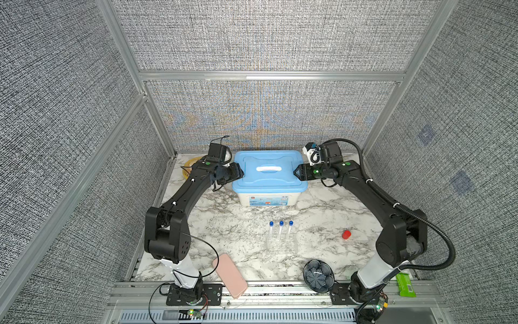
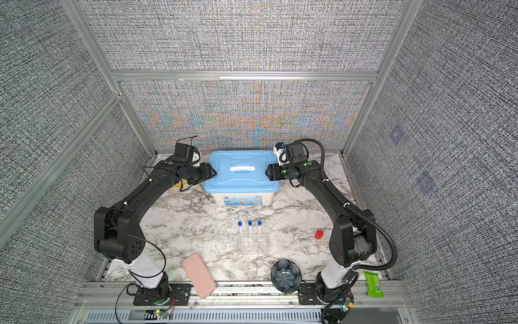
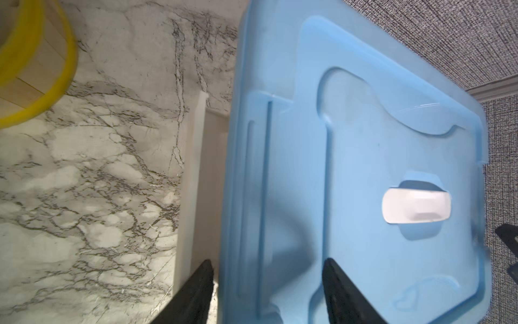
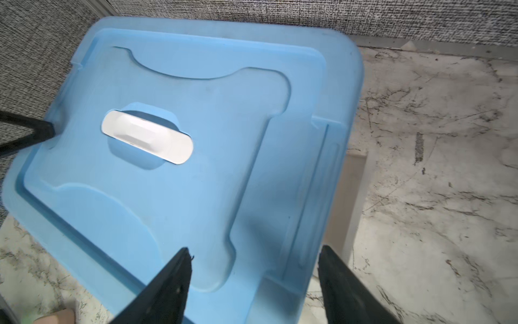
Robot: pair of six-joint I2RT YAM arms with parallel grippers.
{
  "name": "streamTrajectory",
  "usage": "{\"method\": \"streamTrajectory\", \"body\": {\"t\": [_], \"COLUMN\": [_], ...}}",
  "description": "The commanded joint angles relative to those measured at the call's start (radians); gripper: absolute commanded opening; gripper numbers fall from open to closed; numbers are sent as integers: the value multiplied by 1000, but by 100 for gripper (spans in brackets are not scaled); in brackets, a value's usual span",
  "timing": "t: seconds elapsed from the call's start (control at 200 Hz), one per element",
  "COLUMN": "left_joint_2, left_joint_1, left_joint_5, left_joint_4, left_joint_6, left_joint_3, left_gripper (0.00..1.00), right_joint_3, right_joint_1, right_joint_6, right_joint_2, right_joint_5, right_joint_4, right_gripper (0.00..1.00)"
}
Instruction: Organize the chemistry lab equipment
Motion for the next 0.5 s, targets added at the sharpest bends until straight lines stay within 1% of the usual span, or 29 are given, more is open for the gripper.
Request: {"method": "streamTrajectory", "body": {"t": [0.0,0.095,0.185,0.225,0.285,0.335,0.365,0.38,0.415,0.42,0.43,0.495], "left_joint_2": [-29,-57,-80,-86,-80,-62,-47,-39,-19,-18,-12,25], "left_joint_1": [3,8,13,15,20,24,26,26,26,26,27,27], "left_joint_5": [-63,-70,-136,-167,-170,-145,-121,-103,-70,-65,-56,-27], "left_joint_4": [-43,-43,-27,-8,27,52,63,66,75,75,75,65], "left_joint_6": [27,10,-1,1,17,20,15,14,8,7,5,-2], "left_joint_3": [19,20,4,-11,-30,-36,-34,-32,-23,-21,-17,11], "left_gripper": [72,77,78,81,82,82,82,82,82,82,82,83], "right_joint_3": [17,28,45,58,78,101,102,96,62,58,49,-40], "right_joint_1": [-2,-16,-32,-42,-57,-78,-96,-104,-129,-133,-140,-191], "right_joint_6": [-22,-14,-7,-15,-23,-32,-16,-2,28,33,44,129], "right_joint_2": [-13,-18,-7,4,26,44,47,47,38,38,34,16], "right_joint_5": [57,85,127,142,166,124,100,86,19,14,-3,-148], "right_joint_4": [-24,-20,-21,-27,-46,-79,-80,-70,-26,-18,-4,127], "right_gripper": [71,74,76,77,78,81,84,87,93,96,98,99]}}
